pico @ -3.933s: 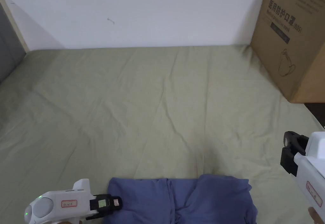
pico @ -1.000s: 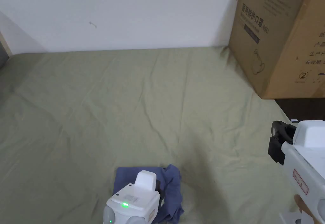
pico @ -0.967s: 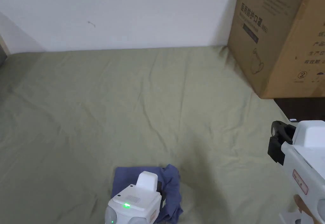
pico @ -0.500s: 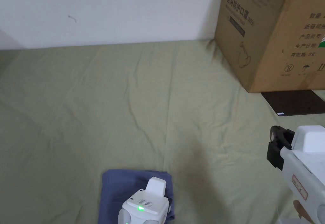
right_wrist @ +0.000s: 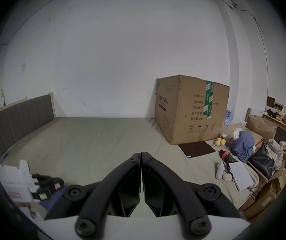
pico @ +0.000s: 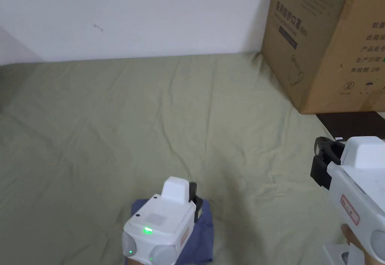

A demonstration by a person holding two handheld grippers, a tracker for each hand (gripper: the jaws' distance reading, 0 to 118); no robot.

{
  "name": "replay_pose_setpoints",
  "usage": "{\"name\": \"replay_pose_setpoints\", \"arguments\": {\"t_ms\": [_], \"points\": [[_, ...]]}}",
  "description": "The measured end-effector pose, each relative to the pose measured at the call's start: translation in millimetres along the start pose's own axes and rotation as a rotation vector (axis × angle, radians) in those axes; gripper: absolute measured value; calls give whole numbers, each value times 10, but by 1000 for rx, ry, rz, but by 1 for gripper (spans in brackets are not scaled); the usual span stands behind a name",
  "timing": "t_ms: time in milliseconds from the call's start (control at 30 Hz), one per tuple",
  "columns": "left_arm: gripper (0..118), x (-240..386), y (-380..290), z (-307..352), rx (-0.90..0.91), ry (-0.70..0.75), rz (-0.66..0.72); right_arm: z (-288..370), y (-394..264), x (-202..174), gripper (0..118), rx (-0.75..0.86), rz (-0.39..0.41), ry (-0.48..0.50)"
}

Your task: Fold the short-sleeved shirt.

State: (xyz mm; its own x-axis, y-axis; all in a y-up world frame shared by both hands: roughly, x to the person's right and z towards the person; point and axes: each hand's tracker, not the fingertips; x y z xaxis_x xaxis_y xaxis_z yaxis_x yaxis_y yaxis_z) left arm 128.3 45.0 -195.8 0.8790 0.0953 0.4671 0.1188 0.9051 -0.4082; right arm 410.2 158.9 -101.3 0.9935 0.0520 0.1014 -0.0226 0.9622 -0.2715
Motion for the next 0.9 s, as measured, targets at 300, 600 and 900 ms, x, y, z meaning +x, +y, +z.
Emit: {"name": "replay_pose_setpoints", "arguments": {"t_ms": [300,600,900], "points": [[0,-514,789,718,261,175,-55,87,258,-413,0,115,0,61],[0,-1017,1007,1265,368,342,-56,200,436,-778,0,208,-3,101],[0,-1321,937,1529,386,427,-18,198,431,-949,0,231,7,120]]}}
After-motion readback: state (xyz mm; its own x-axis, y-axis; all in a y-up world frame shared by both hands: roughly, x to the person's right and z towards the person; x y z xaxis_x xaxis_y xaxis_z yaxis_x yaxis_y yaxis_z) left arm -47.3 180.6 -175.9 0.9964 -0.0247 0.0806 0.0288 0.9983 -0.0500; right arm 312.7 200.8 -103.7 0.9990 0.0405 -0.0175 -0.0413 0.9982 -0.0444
